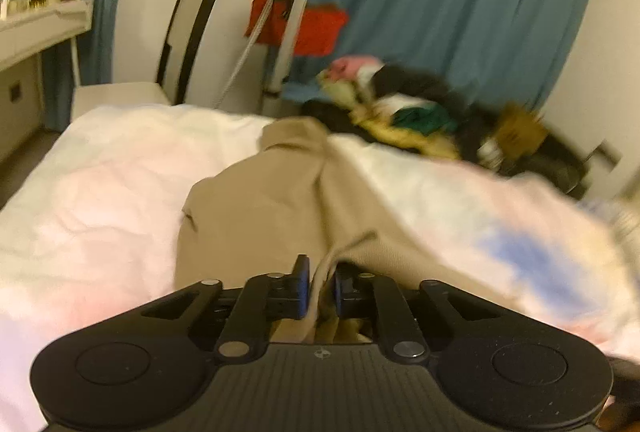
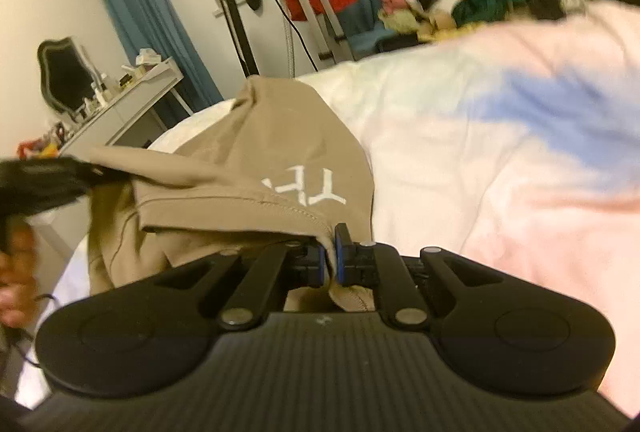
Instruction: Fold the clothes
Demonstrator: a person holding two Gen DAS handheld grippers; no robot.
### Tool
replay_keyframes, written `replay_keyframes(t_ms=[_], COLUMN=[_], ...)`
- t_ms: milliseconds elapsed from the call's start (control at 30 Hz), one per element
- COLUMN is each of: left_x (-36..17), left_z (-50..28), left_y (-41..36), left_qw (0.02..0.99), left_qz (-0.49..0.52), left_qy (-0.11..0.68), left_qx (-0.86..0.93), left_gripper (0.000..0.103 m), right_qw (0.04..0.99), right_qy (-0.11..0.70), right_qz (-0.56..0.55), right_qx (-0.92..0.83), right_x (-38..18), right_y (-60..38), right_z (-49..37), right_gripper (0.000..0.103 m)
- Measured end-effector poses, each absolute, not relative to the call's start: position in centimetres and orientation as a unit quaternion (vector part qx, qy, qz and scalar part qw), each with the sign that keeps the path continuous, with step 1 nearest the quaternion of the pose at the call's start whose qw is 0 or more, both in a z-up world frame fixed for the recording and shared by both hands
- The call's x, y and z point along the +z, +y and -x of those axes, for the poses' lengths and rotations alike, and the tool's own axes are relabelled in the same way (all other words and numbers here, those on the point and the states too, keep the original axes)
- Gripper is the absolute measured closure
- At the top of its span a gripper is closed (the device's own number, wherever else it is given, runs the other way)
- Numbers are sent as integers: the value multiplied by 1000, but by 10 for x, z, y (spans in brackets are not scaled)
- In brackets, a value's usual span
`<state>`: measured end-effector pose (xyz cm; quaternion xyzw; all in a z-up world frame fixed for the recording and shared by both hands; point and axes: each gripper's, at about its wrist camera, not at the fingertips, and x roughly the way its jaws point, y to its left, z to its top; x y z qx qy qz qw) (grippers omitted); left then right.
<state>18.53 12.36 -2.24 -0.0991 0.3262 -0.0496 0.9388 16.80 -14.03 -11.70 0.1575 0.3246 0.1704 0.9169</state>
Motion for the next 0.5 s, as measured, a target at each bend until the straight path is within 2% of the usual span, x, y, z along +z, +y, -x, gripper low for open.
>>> replay_keyframes(t_ms=[100, 233, 400, 500], left_x=[-38, -26, 6, 11], left_z=[-203, -177, -113, -85], left_y=[117, 104, 86, 66], left_qw=[939, 956, 976, 980], left_qz=[70, 18, -49, -84], left_qy=[337, 294, 210, 178], left_qx=[-26, -6, -16, -41], left_gripper=[68, 45, 31, 28], right_qw=[909, 908, 924, 931], right_qy=[319, 285, 212, 166], right_qz=[-195, -241, -254, -261], right_qx=[182, 190, 194, 196], right_x=[-127, -120, -96, -83], right_y=[-145, -152, -165, -172], right_z=[-181, -180, -166, -155], right_gripper=[95, 96, 96, 96])
